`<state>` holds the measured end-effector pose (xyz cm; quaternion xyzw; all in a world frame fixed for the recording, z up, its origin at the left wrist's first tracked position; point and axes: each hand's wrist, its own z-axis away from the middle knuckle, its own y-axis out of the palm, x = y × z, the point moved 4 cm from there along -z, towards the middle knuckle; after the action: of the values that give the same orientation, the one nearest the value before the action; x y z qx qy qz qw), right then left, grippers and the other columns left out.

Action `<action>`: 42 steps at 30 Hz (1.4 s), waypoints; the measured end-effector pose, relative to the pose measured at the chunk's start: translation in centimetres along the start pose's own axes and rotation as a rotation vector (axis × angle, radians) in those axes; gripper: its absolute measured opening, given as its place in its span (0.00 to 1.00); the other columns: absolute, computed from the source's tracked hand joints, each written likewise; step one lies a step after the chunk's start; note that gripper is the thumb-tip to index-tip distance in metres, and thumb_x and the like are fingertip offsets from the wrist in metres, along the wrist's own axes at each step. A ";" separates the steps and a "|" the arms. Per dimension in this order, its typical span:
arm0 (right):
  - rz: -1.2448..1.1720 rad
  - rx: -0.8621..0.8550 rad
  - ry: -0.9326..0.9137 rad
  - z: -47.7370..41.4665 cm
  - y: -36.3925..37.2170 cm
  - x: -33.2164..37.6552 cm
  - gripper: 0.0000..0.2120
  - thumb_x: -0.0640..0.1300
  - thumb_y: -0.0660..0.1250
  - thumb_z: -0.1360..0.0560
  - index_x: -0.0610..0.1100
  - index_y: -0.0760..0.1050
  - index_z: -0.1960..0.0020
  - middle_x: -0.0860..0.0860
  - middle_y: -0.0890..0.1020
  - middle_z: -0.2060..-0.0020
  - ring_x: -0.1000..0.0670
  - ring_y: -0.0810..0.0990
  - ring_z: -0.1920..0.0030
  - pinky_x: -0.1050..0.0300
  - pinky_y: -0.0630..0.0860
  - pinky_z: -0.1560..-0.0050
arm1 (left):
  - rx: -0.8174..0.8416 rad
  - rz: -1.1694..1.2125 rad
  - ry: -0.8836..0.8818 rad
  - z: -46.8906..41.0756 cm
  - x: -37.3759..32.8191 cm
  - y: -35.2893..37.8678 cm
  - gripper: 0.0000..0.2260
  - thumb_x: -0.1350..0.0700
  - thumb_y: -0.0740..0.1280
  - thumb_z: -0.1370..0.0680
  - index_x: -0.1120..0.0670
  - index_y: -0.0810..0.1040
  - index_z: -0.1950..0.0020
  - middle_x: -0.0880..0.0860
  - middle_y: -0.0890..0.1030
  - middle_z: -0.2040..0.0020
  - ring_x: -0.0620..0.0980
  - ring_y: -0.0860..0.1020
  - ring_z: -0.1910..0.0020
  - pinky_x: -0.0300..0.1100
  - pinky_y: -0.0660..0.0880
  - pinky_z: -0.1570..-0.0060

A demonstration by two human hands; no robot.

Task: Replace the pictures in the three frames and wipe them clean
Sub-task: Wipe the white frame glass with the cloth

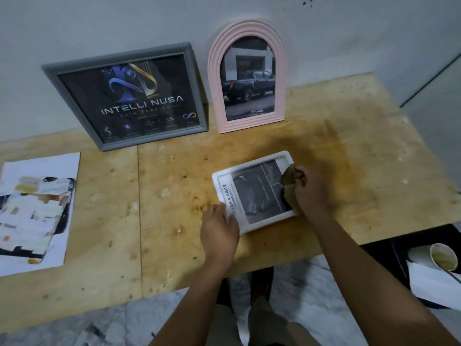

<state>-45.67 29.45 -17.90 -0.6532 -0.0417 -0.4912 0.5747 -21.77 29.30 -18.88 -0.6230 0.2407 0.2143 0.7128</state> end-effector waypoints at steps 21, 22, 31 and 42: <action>-0.026 -0.235 0.073 5.1 1.3 -1.3 0.23 0.40 0.58 0.20 0.38 0.60 0.27 0.41 0.63 0.28 0.42 0.62 0.30 0.49 0.63 0.33 | 0.423 0.102 -0.289 -4.8 -2.0 -0.5 0.12 0.67 0.56 0.24 0.65 0.63 0.41 0.59 0.74 0.51 0.65 0.78 0.53 0.47 0.74 0.75; -0.018 -0.255 0.043 5.7 1.6 -1.3 0.23 0.40 0.59 0.21 0.38 0.60 0.27 0.40 0.63 0.28 0.42 0.61 0.29 0.47 0.64 0.32 | 0.418 0.105 -0.291 -4.7 -1.9 -0.5 0.13 0.67 0.56 0.24 0.66 0.63 0.40 0.60 0.74 0.51 0.65 0.78 0.53 0.47 0.74 0.74; -0.223 -0.374 0.228 8.8 3.7 -0.4 0.24 0.38 0.59 0.21 0.38 0.59 0.27 0.43 0.59 0.26 0.46 0.55 0.25 0.60 0.54 0.30 | 0.450 0.120 -0.277 -4.6 -1.1 0.1 0.12 0.65 0.57 0.25 0.61 0.63 0.42 0.54 0.73 0.58 0.56 0.75 0.60 0.47 0.74 0.67; -0.207 -0.271 0.061 14.0 8.3 1.7 0.21 0.33 0.60 0.22 0.36 0.65 0.30 0.45 0.63 0.27 0.47 0.53 0.25 0.62 0.52 0.29 | 0.544 0.124 -0.303 -5.1 -0.6 0.2 0.12 0.63 0.59 0.25 0.55 0.60 0.45 0.56 0.74 0.57 0.62 0.79 0.57 0.55 0.80 0.59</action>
<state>-31.38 36.94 -20.61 -0.7017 -0.0247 -0.5684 0.4289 -22.77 24.22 -19.20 -0.3547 0.2180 0.2755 0.8665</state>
